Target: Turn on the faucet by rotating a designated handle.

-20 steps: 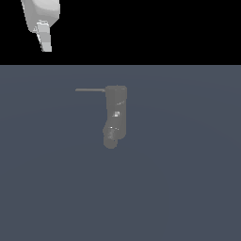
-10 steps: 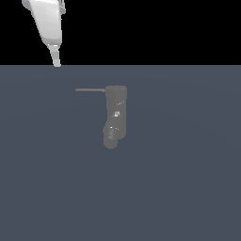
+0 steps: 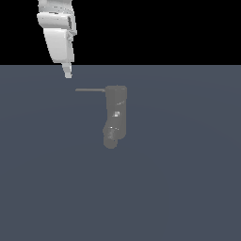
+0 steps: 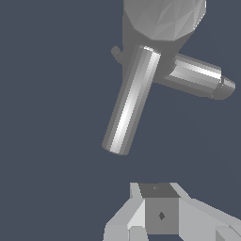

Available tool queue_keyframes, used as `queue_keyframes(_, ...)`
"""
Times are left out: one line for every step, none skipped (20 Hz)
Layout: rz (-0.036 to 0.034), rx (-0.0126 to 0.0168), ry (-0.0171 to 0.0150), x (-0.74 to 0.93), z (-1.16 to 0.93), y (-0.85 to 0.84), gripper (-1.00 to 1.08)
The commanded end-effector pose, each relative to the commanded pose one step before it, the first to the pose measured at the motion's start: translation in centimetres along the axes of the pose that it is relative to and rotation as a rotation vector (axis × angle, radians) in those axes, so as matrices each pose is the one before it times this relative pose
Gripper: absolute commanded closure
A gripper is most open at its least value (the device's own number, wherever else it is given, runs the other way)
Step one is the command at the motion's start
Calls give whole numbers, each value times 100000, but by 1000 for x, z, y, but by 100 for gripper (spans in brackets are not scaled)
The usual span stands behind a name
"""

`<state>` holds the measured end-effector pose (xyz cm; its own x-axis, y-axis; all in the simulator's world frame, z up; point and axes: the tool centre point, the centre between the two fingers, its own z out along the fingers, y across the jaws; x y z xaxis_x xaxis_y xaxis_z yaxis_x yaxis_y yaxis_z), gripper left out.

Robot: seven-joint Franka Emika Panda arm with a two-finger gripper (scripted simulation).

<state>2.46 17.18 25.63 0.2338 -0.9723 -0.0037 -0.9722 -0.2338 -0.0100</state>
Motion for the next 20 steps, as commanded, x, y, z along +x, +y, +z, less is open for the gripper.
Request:
queue_keyframes(6081, -176, 273, 722, 1094, -1360, 108)
queue_keyframes(2343, -78, 74, 272, 414, -534, 108)
queue_keyframes(2280, -75, 70, 265, 401, -520, 108)
queue_keyframes(2207, -72, 65, 257, 386, -504, 108)
queue_keyframes(2128, -68, 59, 248, 370, -486, 108)
queue_keyframes(2044, -64, 52, 239, 353, -468, 108)
queue_keyframes(1955, -60, 43, 230, 334, -449, 108)
queue_keyframes(1857, -56, 35, 218, 314, -427, 108)
queue_keyframes(1751, -52, 27, 206, 294, -403, 108)
queue_keyframes(1632, -48, 21, 192, 272, -376, 108)
queue_keyframes(1504, -44, 14, 178, 248, -347, 108)
queue_keyframes(1365, -40, 7, 162, 223, -316, 108)
queue_keyframes(1221, -35, 0, 145, 197, -283, 108)
queue_keyframes(1074, -31, -7, 128, 170, -250, 108)
queue_keyframes(923, -27, -13, 111, 144, -215, 108)
queue_keyframes(775, -23, -18, 94, 118, -181, 108)
queue_keyframes(629, -19, -20, 77, 93, -148, 108)
queue_keyframes(483, -15, -19, 59, 70, -114, 108)
queue_keyframes(345, -11, -17, 45, 49, -81, 108)
queue_keyframes(195, -6, -10, 22, 28, -46, 108)
